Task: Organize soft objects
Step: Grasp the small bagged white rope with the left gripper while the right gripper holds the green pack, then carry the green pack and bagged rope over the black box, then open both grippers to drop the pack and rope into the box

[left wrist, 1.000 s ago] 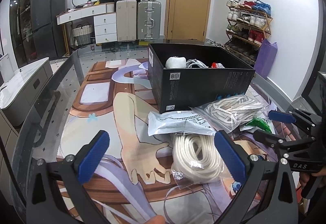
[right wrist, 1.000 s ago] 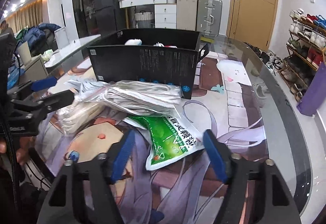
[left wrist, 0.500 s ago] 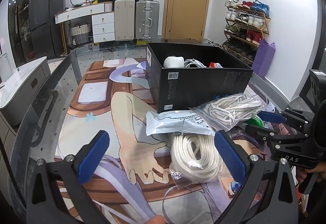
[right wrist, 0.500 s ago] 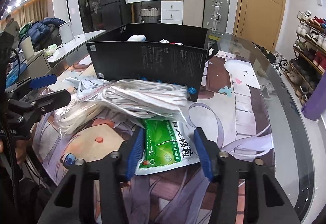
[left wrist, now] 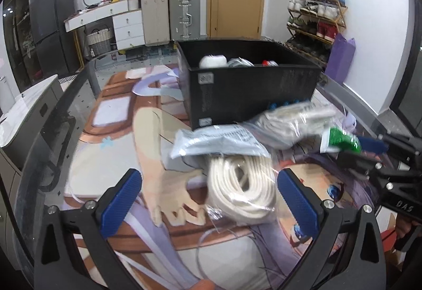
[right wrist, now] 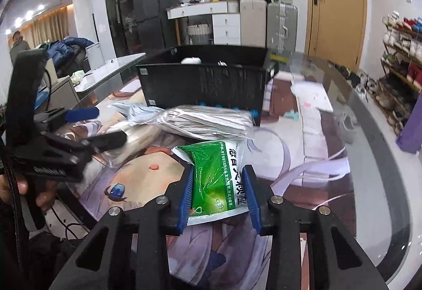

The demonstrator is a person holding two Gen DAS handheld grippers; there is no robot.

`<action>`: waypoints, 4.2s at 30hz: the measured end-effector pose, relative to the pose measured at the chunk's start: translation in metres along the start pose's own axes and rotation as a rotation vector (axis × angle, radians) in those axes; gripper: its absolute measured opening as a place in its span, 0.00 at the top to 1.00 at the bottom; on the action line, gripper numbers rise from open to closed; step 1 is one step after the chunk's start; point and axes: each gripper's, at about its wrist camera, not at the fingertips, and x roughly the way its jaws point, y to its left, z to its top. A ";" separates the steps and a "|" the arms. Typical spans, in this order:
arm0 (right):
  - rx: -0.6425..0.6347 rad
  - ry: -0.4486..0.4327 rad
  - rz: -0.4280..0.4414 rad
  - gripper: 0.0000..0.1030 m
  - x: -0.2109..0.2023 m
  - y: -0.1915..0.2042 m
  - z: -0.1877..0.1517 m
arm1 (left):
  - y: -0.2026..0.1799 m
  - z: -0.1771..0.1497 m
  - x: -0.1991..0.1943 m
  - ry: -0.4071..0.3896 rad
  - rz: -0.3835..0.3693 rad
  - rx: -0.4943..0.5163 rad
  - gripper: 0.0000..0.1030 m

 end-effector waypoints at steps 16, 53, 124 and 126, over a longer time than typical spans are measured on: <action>-0.054 -0.111 0.026 0.65 -0.028 0.015 0.007 | -0.016 -0.002 0.008 0.047 -0.013 0.043 0.47; 0.029 -0.184 -0.036 0.65 -0.043 0.003 0.038 | -0.003 0.030 -0.070 -0.181 -0.095 -0.013 0.66; -0.032 -0.074 -0.096 0.46 0.088 -0.032 0.151 | -0.011 0.119 0.050 -0.038 -0.059 0.063 0.37; -0.016 -0.084 -0.118 0.35 0.081 -0.036 0.149 | -0.012 0.120 0.043 -0.054 -0.054 0.060 0.31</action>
